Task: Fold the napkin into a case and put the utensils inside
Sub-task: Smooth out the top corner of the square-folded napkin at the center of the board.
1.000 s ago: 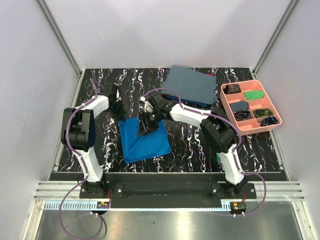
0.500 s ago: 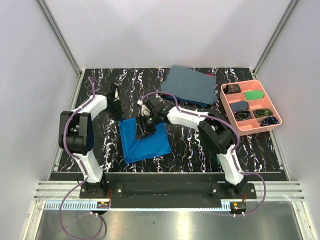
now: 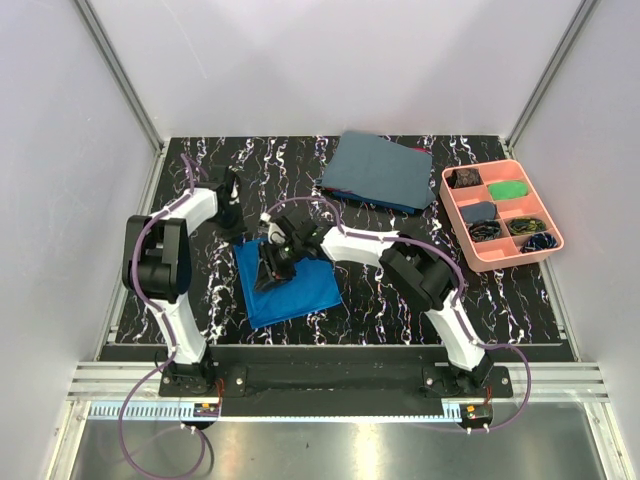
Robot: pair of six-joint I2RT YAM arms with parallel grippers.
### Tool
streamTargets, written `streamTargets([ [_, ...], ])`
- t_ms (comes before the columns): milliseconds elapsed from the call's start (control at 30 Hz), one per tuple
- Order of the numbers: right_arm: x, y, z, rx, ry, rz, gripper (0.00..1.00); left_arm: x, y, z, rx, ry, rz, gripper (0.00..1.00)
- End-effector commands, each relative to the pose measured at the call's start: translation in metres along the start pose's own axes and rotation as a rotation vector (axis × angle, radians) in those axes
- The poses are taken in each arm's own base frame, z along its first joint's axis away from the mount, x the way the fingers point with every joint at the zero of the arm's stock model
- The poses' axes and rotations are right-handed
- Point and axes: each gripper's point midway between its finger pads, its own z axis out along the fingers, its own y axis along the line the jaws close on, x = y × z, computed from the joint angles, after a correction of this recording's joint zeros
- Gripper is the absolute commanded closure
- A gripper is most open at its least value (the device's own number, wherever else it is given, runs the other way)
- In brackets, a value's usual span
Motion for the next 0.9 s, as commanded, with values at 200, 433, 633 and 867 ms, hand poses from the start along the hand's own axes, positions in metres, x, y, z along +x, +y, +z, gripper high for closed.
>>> streamTargets([
  [200, 0.013, 0.02, 0.026, -0.084, 0.05, -0.007, 0.67, -0.022, 0.012, -0.005, -0.03, -0.052, 0.001, 1.0],
  [433, 0.022, 0.023, 0.042, -0.096, 0.083, -0.004, 0.69, -0.023, 0.014, -0.002, -0.031, -0.046, -0.007, 1.0],
  [633, 0.029, 0.02, 0.055, -0.102, 0.108, 0.008, 0.7, -0.026, 0.017, -0.002, -0.034, -0.049, -0.026, 1.0],
  [867, 0.034, 0.008, 0.059, -0.068, 0.111, 0.018, 0.7, -0.03, 0.024, -0.002, -0.059, -0.058, -0.057, 1.0],
])
